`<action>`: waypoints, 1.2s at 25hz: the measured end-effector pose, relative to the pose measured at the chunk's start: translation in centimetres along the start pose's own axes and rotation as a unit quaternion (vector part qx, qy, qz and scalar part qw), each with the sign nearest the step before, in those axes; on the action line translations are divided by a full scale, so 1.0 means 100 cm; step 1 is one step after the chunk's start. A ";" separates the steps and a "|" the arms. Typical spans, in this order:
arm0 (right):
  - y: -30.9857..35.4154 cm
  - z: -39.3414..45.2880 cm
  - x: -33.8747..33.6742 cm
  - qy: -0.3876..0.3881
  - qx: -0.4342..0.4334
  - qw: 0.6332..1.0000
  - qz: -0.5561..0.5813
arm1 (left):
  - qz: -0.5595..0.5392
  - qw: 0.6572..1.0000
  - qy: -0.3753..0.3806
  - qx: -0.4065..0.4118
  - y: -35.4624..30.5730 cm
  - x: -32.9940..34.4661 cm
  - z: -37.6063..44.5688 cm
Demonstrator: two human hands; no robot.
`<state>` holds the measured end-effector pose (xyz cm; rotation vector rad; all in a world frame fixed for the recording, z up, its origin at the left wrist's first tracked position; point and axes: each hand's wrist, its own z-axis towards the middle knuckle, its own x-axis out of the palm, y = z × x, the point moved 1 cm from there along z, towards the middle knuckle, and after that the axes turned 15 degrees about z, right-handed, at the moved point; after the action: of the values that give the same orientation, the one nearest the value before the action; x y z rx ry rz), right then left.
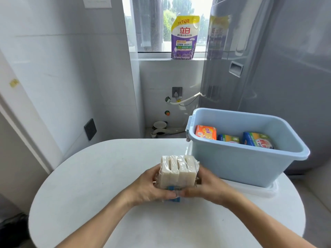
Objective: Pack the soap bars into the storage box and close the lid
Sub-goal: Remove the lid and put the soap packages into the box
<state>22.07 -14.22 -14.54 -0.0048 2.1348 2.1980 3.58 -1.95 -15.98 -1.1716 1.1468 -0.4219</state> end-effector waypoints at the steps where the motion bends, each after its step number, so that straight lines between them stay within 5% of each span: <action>1: -0.007 -0.005 0.005 0.005 0.025 0.999 -0.024 | 0.010 1.000 0.022 -0.002 0.001 0.002 -0.002; 5: 0.012 -0.016 0.004 -0.060 0.009 0.996 -0.069 | 0.065 0.997 -0.029 0.013 -0.023 -0.008 0.001; 11: 0.131 -0.042 -0.034 -0.193 -0.143 0.968 0.074 | -0.151 0.977 -0.003 0.148 -0.136 -0.014 0.027; 15: 0.155 -0.036 -0.103 -0.356 -0.042 0.933 0.022 | -0.176 0.984 0.012 0.026 -0.190 0.010 0.092; 19: 0.119 -0.019 -0.139 -0.397 0.136 0.906 -0.058 | -0.098 0.987 0.042 -0.120 -0.191 0.032 0.145; 23: 0.094 -0.010 -0.158 -0.314 0.230 0.851 -0.352 | 0.161 0.980 0.001 -0.114 -0.183 0.041 0.162; 27: 0.087 -0.015 -0.168 -0.316 0.207 0.895 -0.236 | 0.322 0.939 -0.027 -0.116 -0.169 0.043 0.163; 30: 0.091 -0.013 -0.162 -0.309 0.178 0.896 -0.264 | 0.356 0.926 -0.083 -0.096 -0.171 0.046 0.162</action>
<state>37.63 -16.65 -4.60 0.1071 1.8375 1.2634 24.31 -4.17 -4.03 -0.8516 1.3893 0.3501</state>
